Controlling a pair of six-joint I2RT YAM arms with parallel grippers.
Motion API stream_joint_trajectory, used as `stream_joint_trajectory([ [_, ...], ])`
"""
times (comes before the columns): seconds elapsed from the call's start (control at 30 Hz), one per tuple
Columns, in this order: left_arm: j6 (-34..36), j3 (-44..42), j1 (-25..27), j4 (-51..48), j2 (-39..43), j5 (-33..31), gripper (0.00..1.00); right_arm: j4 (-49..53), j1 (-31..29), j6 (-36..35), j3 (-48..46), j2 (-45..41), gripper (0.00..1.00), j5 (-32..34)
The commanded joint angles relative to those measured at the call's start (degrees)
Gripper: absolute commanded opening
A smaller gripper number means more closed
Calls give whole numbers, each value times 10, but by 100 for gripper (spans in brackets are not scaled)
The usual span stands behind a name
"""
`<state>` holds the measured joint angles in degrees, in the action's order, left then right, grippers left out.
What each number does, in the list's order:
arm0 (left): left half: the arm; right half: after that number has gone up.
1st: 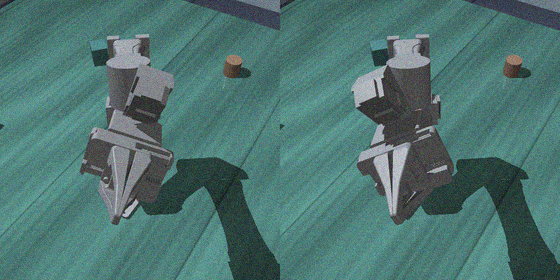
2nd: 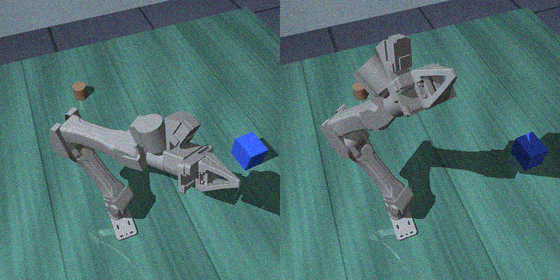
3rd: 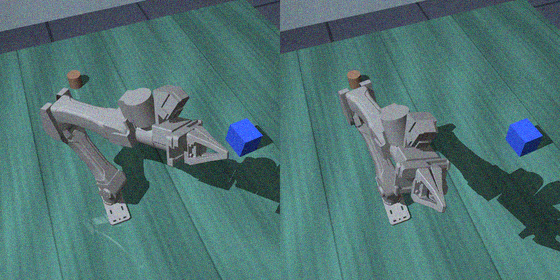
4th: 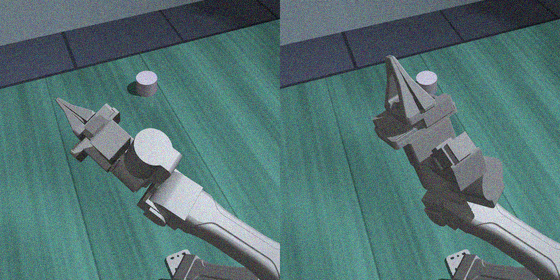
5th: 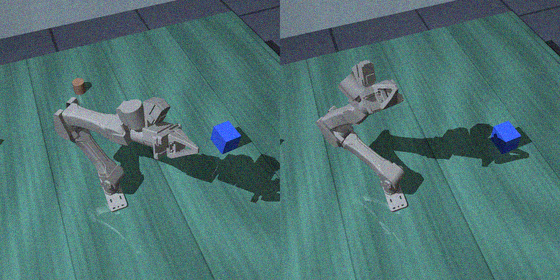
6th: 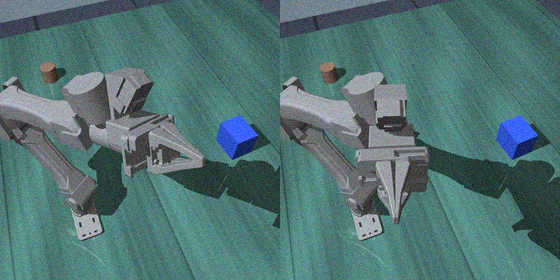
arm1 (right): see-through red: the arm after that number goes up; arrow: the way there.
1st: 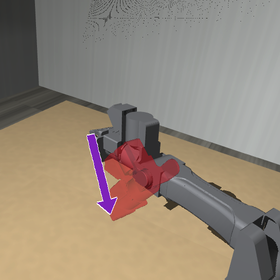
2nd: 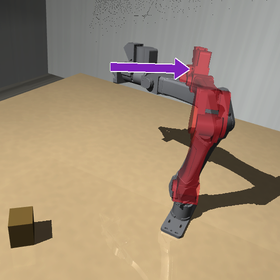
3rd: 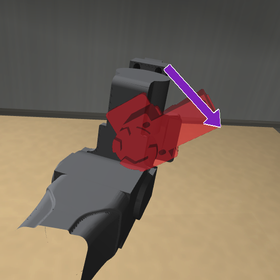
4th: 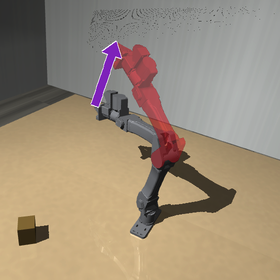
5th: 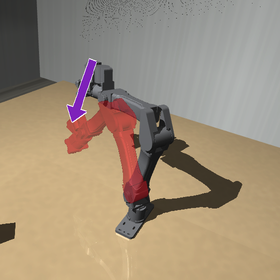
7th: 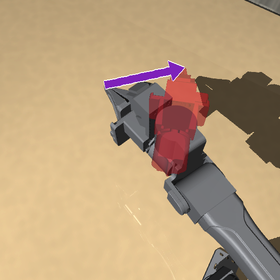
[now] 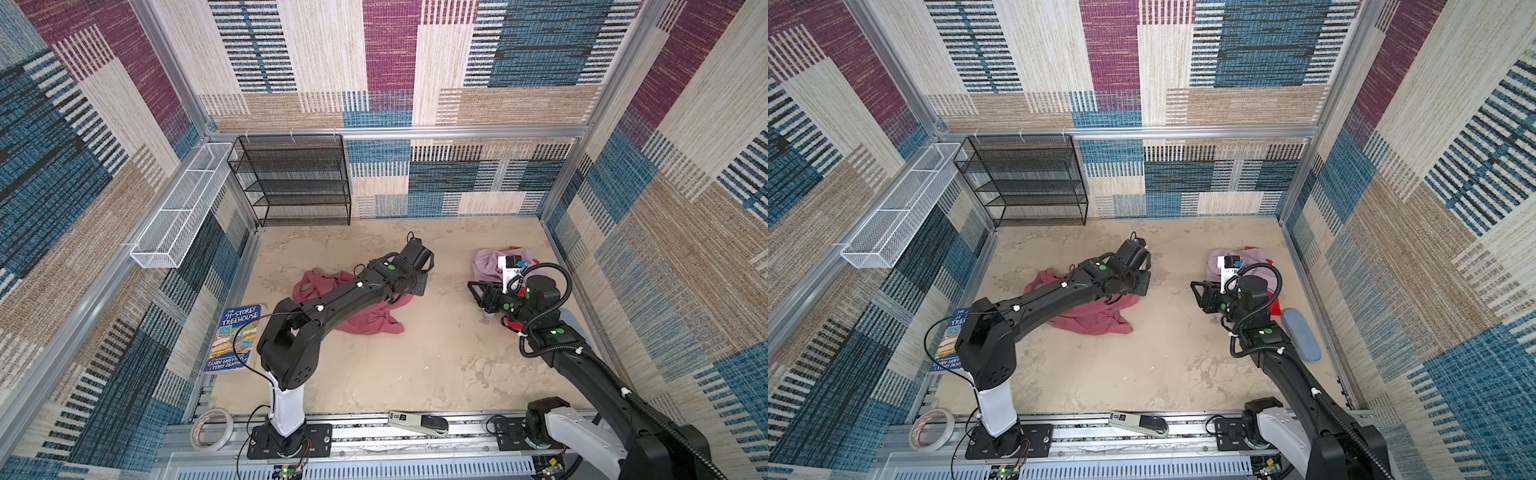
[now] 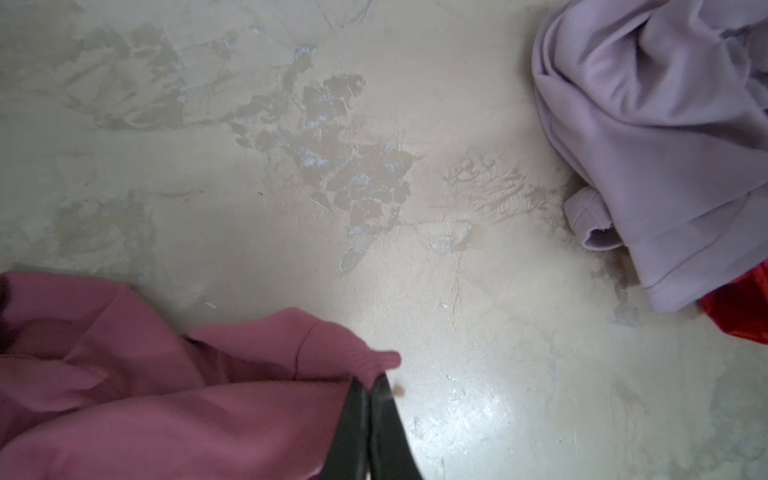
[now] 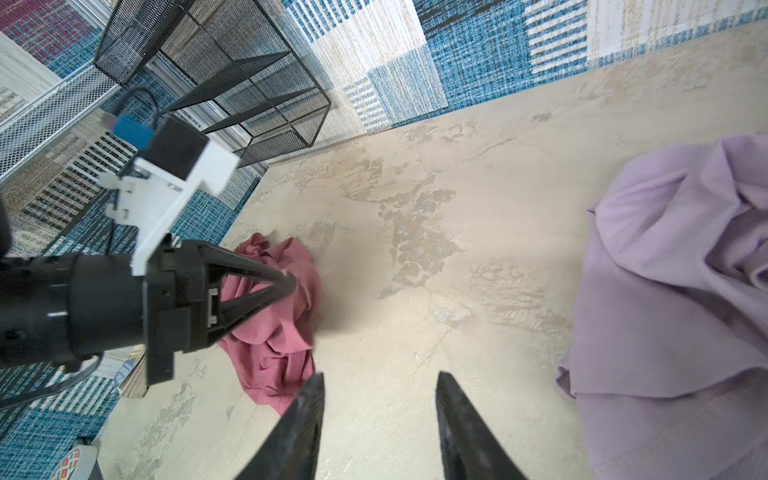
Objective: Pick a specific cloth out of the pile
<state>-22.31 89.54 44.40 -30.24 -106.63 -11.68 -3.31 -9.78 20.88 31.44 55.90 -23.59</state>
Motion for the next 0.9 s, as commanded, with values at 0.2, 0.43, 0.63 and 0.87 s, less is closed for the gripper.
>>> stream_joint_trajectory([
  [0.2,35,-15,-42,-5,91,-4,0,-19,0,-1,7,9,47,-9],
  [0.43,41,-55,-93,-10,178,-8,0,-26,-1,0,11,18,47,-19],
  [0.63,39,-116,-160,-2,262,-1,0,-33,-1,0,19,32,47,-31],
  [0.87,51,-145,-233,-27,312,9,0,-40,-1,6,27,40,47,-46],
])
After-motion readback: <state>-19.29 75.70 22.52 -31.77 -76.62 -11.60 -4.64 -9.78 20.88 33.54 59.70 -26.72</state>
